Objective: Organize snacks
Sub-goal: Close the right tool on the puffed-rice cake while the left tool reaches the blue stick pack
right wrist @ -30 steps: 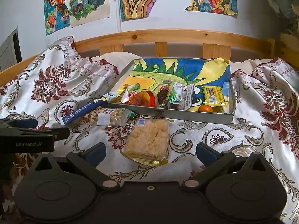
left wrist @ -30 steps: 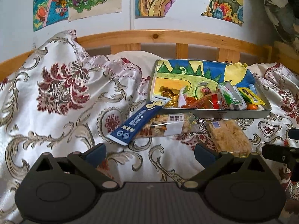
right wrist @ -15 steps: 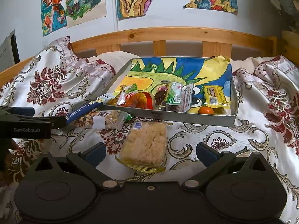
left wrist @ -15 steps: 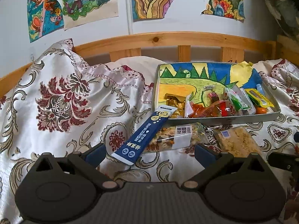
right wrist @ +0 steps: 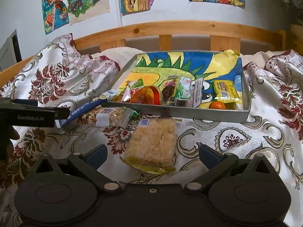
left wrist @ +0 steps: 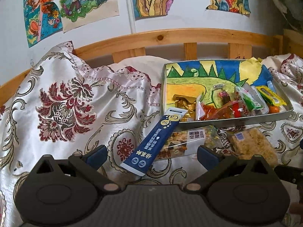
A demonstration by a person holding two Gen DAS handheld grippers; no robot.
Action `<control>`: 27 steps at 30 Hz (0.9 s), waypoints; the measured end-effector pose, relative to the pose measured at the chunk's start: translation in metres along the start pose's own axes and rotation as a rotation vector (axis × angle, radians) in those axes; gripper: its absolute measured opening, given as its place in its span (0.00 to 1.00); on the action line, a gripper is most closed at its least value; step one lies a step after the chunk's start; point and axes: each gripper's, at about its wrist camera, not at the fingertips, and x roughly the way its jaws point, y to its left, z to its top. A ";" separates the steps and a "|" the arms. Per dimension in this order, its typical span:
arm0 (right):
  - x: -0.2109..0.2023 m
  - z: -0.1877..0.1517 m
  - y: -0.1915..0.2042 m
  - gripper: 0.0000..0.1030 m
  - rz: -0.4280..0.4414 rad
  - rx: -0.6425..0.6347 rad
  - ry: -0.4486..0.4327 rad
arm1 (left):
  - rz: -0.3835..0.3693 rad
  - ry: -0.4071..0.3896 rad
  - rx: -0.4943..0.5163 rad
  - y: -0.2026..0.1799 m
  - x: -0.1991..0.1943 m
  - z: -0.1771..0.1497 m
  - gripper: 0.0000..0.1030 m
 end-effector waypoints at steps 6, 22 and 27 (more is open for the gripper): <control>0.007 -0.005 0.001 0.99 -0.017 -0.010 0.026 | -0.013 0.001 0.044 0.000 0.010 0.009 0.99; 0.055 -0.004 0.007 0.99 -0.026 -0.004 0.090 | -0.121 0.076 0.106 0.000 0.050 0.028 0.99; 0.069 -0.002 0.006 0.99 -0.030 -0.002 0.067 | -0.167 0.135 0.139 0.008 0.072 0.035 0.99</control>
